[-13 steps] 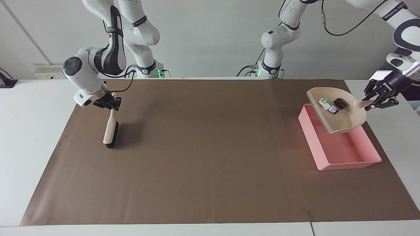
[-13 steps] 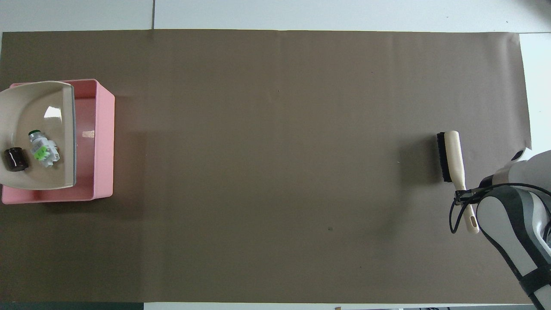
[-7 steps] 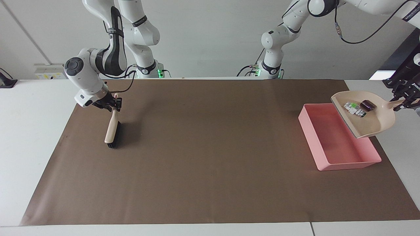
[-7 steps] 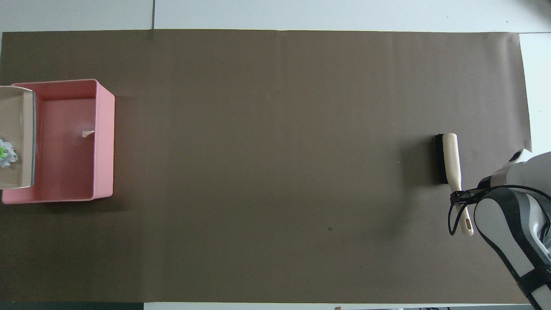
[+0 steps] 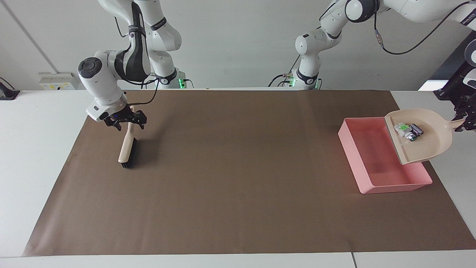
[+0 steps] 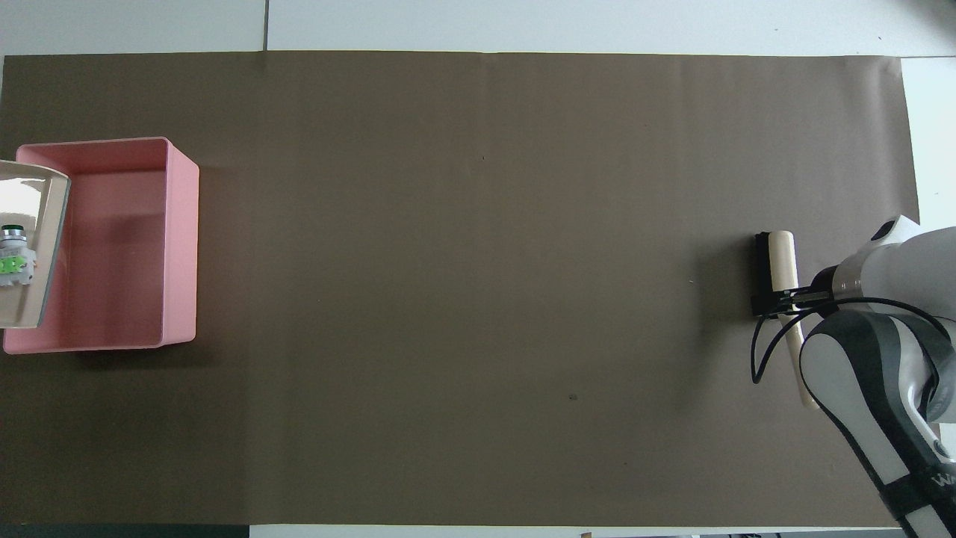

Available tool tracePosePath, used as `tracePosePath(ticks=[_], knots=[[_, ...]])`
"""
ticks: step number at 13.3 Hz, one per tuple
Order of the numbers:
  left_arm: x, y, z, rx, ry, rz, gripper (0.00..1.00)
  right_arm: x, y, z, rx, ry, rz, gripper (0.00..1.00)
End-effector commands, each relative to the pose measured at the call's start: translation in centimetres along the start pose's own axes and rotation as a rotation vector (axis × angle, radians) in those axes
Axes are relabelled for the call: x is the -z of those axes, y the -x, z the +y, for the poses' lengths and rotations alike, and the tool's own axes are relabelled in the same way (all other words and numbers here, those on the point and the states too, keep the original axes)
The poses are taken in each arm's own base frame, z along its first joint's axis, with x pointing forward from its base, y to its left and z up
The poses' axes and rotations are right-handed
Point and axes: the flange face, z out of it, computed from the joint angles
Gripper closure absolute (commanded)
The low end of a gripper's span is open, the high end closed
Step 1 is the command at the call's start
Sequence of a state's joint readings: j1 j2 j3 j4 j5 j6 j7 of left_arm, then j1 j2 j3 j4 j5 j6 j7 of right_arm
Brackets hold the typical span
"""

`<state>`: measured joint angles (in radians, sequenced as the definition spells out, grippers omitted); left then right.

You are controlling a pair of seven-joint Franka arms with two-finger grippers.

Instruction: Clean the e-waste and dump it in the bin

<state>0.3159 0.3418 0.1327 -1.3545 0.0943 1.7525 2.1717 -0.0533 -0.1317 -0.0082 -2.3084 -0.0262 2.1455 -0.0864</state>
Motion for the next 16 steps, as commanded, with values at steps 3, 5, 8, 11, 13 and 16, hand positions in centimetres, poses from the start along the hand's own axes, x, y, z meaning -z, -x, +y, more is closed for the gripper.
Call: tracePosePath(ticks=[3,5,8,11,13,16], knots=[[2.5,-4.9,-3.2,0.035,0.096,-0.290,1.00,9.2,-4.9,-1.0,-0.064,0.025,0.088,0.00],[3.7,-5.7,-3.2,0.044,0.099,-0.339,1.00,14.7,-5.6,-1.0,-0.070,0.034,0.119,0.00],[8.1,-8.0,-2.4,0.019,0.062,-0.386,1.00,23.1,-4.8,0.2,-0.157,0.032,0.125,0.00],[9.6,-13.1,-0.8,-0.048,0.064,-0.351,1.00,27.7,-2.9,0.3,-0.218,0.031,0.086,0.00],[10.0,-15.3,-0.5,-0.061,0.028,-0.259,1.00,28.1,-2.7,-0.1,-0.254,0.010,0.072,0.00],[9.3,-19.6,-0.5,-0.091,0.026,-0.091,1.00,25.7,-2.5,-1.9,-0.241,0.007,0.078,0.00]])
